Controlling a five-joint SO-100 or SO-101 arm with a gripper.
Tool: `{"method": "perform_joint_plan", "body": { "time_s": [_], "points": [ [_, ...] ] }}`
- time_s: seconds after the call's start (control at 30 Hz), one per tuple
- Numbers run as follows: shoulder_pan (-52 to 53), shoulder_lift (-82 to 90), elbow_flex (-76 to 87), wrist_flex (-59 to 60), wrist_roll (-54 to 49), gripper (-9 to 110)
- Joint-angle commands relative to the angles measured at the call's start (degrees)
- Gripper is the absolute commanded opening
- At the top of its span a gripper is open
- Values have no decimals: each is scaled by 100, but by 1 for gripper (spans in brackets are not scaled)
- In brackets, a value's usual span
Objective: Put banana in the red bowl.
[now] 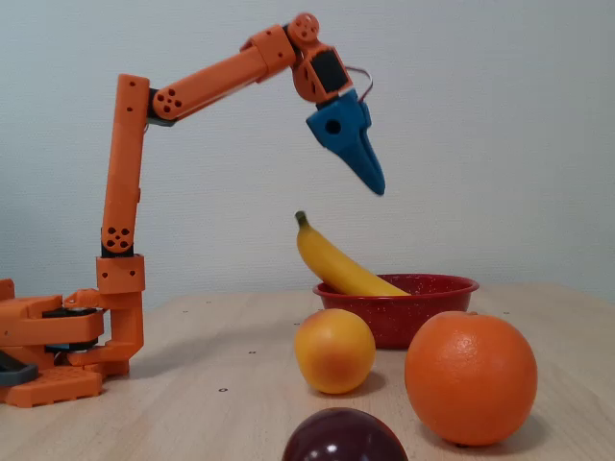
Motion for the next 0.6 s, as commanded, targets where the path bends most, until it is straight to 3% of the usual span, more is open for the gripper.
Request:
{"method": "perform_joint_plan", "body": {
  "time_s": [0.0, 0.33, 0.5, 0.53, 0.57],
  "points": [
    [132, 923, -501, -176, 220, 0],
    [773, 1784, 475, -765, 1072, 0],
    [1345, 2848, 2470, -2101, 1591, 0],
    [2030, 4034, 4588, -3015, 2180, 0],
    [2109, 4192, 4843, -3129, 2276, 0]
  ]
}}
